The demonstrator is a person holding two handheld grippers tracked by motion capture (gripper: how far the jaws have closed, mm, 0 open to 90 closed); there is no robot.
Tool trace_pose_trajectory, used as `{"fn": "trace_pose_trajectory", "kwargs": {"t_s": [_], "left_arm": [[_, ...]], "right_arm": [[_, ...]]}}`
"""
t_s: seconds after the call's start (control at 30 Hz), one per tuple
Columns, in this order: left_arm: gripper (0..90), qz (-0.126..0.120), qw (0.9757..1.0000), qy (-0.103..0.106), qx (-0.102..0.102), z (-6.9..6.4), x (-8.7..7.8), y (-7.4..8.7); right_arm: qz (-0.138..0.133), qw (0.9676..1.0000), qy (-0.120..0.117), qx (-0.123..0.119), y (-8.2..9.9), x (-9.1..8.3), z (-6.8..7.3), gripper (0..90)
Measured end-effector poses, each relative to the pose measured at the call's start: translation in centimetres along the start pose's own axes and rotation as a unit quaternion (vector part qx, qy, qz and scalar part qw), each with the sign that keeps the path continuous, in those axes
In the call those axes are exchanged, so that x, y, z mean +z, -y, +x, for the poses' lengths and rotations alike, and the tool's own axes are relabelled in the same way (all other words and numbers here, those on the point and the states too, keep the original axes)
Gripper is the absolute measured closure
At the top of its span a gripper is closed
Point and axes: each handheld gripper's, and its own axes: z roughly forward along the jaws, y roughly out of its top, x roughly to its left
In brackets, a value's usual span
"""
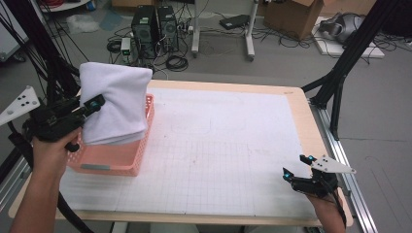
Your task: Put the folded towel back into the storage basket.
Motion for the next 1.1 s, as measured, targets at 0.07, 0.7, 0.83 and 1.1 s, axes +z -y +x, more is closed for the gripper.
{"fn": "trace_pose_trajectory", "kwargs": {"t_s": [0.07, 0.7, 0.83, 1.1], "left_arm": [[73.2, 0.000, 1.0000, -0.004, -0.002, 0.5, -0.3, 0.3], [73.0, 0.023, 0.9981, -0.031, -0.048, 3.8, -1.4, 4.7], [73.0, 0.027, 0.9977, -0.031, -0.053, 4.1, -1.3, 5.4], [72.9, 0.045, 0.9963, -0.033, -0.066, 4.7, -1.0, 7.0]], "right_arm": [[0.002, 1.0000, 0.000, 0.000, 0.0, 0.0, 0.1, 19.0], [0.006, 1.0000, -0.001, -0.007, -0.1, 0.2, 0.3, 19.0], [0.007, 1.0000, -0.001, -0.006, -0.1, 0.2, 0.4, 19.0], [0.006, 1.0000, -0.001, -0.007, 0.0, 0.2, 0.4, 19.0]]}}
